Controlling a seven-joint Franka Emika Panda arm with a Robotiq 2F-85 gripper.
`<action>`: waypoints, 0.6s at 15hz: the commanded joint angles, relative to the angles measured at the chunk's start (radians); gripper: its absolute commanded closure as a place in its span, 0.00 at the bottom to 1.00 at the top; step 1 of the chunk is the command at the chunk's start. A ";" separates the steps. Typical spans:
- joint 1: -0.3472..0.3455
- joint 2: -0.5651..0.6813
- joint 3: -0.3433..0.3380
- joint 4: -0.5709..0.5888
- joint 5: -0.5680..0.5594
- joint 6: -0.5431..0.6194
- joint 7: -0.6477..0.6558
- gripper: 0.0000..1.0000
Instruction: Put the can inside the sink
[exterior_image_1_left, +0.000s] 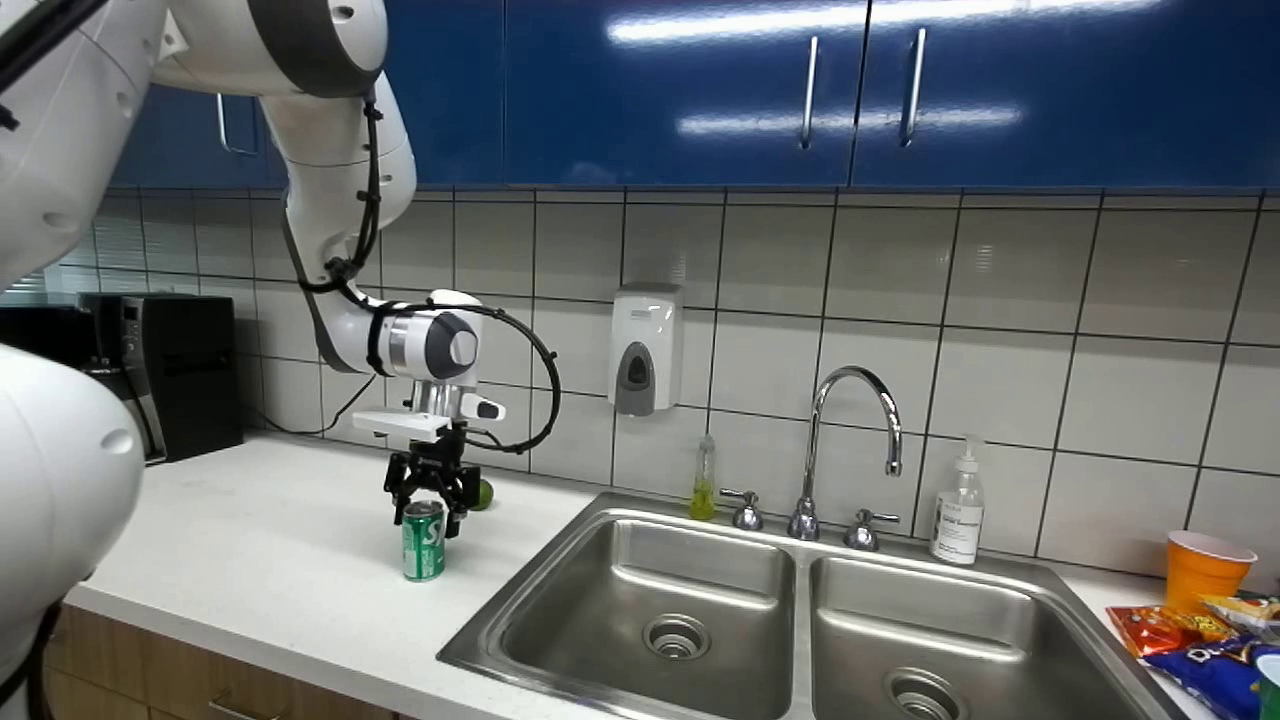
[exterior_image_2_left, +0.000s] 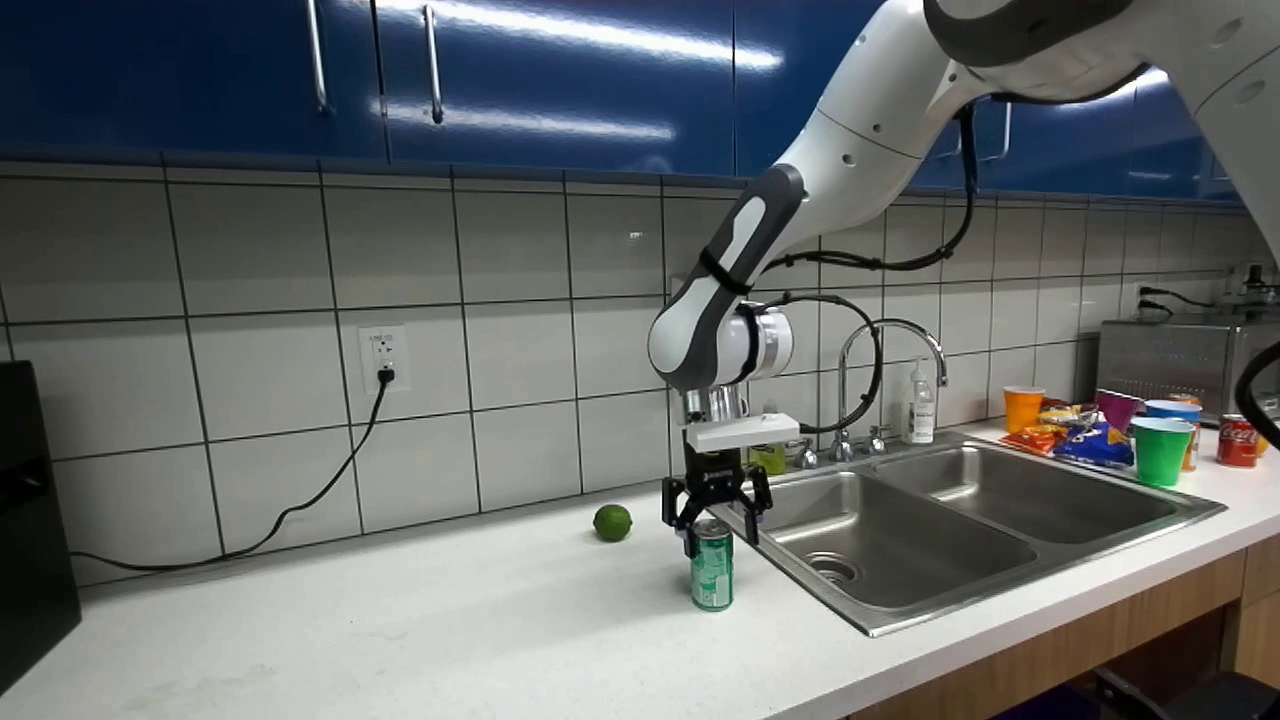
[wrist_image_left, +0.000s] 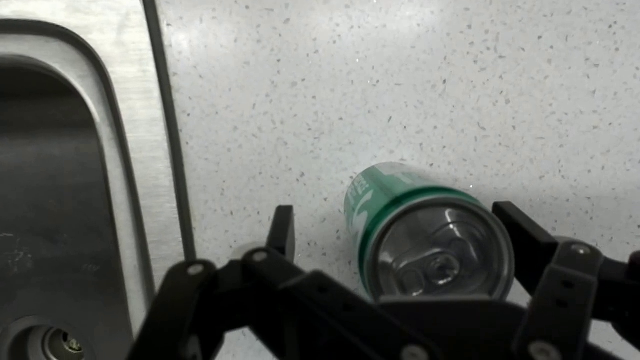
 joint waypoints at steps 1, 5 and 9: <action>0.002 0.004 -0.002 0.007 0.001 -0.002 0.001 0.00; 0.006 0.014 -0.004 0.018 0.000 -0.002 0.005 0.00; 0.007 0.014 -0.005 0.019 0.000 -0.002 0.005 0.00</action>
